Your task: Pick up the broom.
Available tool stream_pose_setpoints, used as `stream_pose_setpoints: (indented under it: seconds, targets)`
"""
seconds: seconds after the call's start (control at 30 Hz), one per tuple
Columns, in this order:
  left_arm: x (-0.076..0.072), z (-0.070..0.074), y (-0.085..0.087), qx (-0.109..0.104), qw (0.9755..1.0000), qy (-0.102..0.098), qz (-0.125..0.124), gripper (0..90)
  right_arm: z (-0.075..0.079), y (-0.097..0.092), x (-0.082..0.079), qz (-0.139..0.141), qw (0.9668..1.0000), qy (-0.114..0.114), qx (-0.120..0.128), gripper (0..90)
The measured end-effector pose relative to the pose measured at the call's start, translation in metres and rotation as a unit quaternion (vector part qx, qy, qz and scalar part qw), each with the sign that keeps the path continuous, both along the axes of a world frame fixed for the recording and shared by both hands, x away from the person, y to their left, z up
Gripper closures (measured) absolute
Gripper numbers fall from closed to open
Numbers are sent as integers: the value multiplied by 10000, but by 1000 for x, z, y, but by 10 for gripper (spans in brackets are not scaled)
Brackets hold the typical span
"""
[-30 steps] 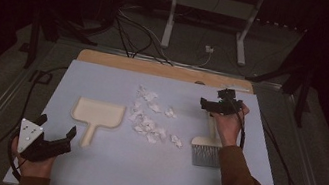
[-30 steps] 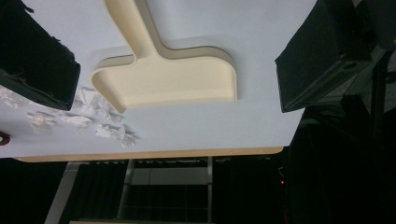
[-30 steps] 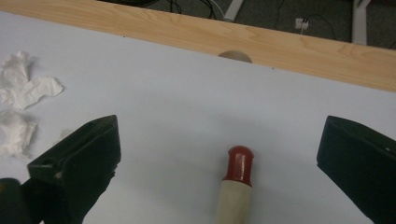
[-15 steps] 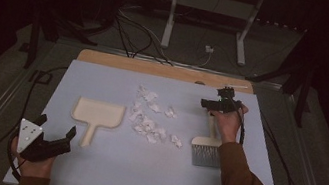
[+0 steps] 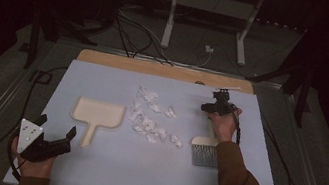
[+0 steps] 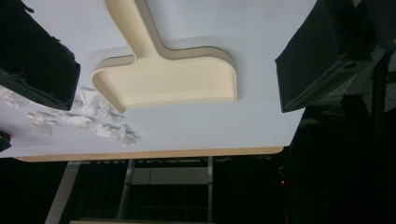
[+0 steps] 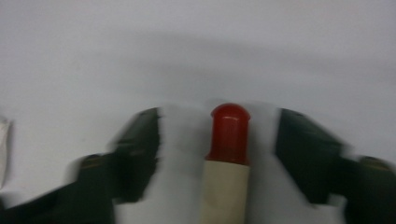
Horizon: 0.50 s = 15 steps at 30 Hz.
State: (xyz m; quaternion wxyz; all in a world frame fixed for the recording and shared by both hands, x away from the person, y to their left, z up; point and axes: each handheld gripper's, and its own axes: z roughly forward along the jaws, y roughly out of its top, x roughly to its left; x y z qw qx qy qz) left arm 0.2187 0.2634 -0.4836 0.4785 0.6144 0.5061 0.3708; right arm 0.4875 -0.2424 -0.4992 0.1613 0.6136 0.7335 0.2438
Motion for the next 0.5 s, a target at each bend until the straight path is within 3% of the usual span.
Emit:
stream_pose_setpoints:
  seconds: [0.03, 0.1, 0.13, 0.23, 0.3, 0.5]
  targets:
    - [0, 0, 0, 0, 10000, 0, 0, 5, -2, 0, 0, 59, 10000, 39, 66, 463]
    - [0, 0, 0, 12, 10000, -1, 8, 5, -3, 1, 1, 91, 9999, 108, 54, 476]
    - [0, 0, -1, 24, 10000, -5, 10, 5, -6, 3, 1, 87, 9999, 136, 23, 566]
    - [0, 0, -2, 62, 10000, 1, -9, 5, -7, 6, 1, 46, 9998, 196, -54, 593]
    - [0, 0, -3, 87, 10000, -6, -19, 5, -7, 8, 1, -69, 9996, 181, -193, 674]
    - [0, 0, -3, 80, 10000, 7, -10, 5, -6, 8, 0, -189, 9994, 175, -226, 686]
